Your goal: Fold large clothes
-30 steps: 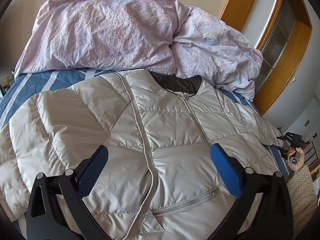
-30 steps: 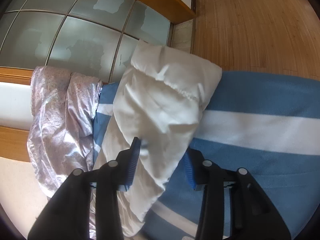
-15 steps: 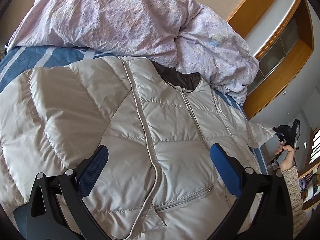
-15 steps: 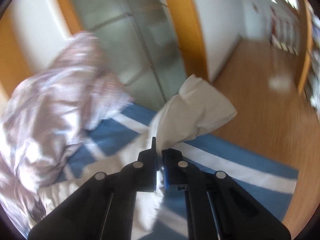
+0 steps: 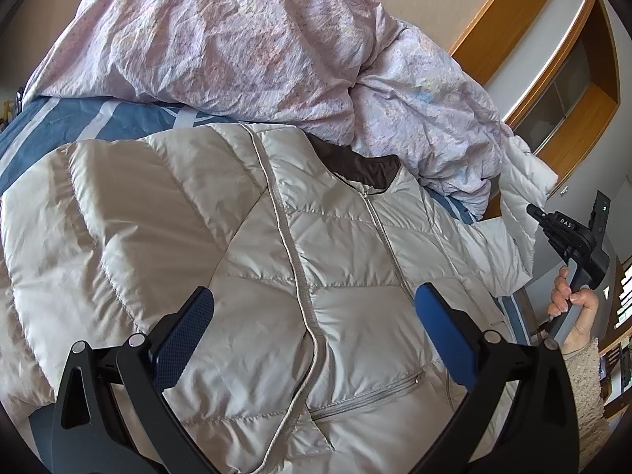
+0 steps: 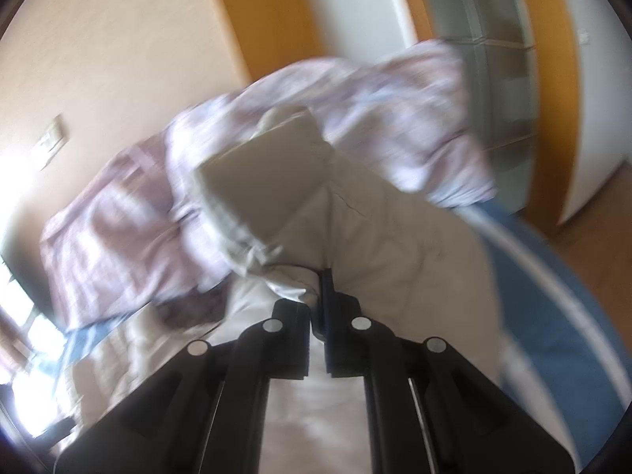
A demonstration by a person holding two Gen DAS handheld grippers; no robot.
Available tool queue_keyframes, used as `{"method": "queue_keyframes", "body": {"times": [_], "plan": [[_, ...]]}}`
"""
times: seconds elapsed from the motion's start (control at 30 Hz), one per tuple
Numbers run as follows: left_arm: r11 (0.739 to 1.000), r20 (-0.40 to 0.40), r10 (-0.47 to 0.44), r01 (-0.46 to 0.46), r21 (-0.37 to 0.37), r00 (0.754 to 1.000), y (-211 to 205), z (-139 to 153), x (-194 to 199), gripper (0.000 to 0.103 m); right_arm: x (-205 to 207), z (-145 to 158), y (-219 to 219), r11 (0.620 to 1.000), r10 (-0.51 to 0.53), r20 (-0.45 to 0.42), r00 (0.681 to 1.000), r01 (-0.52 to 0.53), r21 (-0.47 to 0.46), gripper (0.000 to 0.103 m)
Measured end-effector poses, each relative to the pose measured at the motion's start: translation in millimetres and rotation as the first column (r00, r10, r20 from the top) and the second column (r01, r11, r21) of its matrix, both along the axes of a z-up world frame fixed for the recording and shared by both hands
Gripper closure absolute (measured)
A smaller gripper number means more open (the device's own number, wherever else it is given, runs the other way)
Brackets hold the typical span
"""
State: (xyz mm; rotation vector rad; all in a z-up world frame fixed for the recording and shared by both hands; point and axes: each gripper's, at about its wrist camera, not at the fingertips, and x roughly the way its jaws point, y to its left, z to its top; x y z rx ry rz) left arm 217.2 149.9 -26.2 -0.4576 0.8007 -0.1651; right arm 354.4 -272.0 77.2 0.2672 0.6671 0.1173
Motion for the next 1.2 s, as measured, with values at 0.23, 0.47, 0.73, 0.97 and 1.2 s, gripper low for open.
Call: {"method": "queue_keyframes", "body": {"times": [0.23, 0.47, 0.73, 0.97, 1.2], "plan": [[1.000, 0.003, 0.001, -0.001, -0.020, 1.000, 1.3, 1.8, -1.1, 0.001, -2.2, -39.2, 80.2, 0.970, 0.233, -0.138, 0.963, -0.221, 0.097, 0.097], [1.000, 0.021, -0.001, 0.002, -0.016, 1.000, 3.9, 6.0, -5.5, 0.001, -7.8, -73.1, 130.2, 0.950, 0.308, -0.228, 0.924, -0.287, 0.120, 0.097], [0.999, 0.040, 0.027, -0.026, -0.025, 0.999, 13.1, 9.8, -19.4, 0.001, -15.0, -98.2, 185.3, 0.928, 0.352, -0.301, 0.887, -0.372, -0.009, 0.093], [0.995, 0.091, 0.103, -0.102, -0.019, 0.990, 35.2, 17.3, -66.5, 0.001, -33.6, -117.3, 215.0, 0.836, 0.362, -0.385, 0.849, -0.478, -0.268, 0.071], [0.969, 0.154, 0.220, -0.234, 0.079, 0.963, 60.4, 20.6, -127.8, 0.001, -59.4, -89.0, 205.2, 0.820, 0.429, -0.267, 0.863, -0.496, -0.286, 0.032]]}}
